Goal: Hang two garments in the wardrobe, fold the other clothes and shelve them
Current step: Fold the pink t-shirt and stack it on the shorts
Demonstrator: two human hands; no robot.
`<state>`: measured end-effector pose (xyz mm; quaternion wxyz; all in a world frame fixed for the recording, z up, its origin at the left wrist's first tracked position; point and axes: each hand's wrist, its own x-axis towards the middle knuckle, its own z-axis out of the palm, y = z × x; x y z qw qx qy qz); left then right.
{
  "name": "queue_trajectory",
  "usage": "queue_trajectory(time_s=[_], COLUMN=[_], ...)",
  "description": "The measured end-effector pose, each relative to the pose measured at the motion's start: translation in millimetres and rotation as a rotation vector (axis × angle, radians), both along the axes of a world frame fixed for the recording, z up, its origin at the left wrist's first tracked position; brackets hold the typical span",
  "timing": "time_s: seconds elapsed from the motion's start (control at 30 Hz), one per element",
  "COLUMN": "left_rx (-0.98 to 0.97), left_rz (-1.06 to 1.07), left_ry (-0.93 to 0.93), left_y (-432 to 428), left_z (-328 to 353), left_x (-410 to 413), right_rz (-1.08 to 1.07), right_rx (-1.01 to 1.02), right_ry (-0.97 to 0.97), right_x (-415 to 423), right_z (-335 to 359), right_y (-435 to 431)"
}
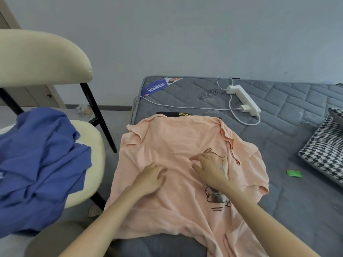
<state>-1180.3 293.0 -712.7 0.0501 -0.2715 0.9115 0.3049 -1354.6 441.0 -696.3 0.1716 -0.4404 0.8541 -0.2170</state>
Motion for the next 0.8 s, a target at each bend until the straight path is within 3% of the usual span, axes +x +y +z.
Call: queue_trajectory(time_s=[0.13,0.3,0.4,0.5,0.63,0.8], left_rx=[0.070,-0.056,-0.214,-0.333,-0.357,-0.307], left_rz=[-0.081,-0.231,-0.267,-0.254,-0.210,-0.077], left_ry=[-0.115,-0.294,-0.257,-0.200,-0.033,0.158], left_y=[16.3,31.1,39.8,40.6,33.9,35.4], left_z=[12.2,10.8,8.3,8.9,16.5,31.4], left_x=[28.6,76.7,97.9,112.7,127.6,143.4], right_rz=[0.158,0.345,0.383,0.439,0.457,0.376], right_rx=[0.021,0.223,0.293,0.227,0.022,-0.160], right_ry=[-0.165,-0.127,-0.051,0.087,0.279,0.248], right_x=[49.2,94.0,110.9,126.1,136.4,144.4], right_z=[11.2,6.0,0.5,-4.7,-5.4,2.5], right_y=[28.8,64.5,75.9,82.0,89.4,95.2])
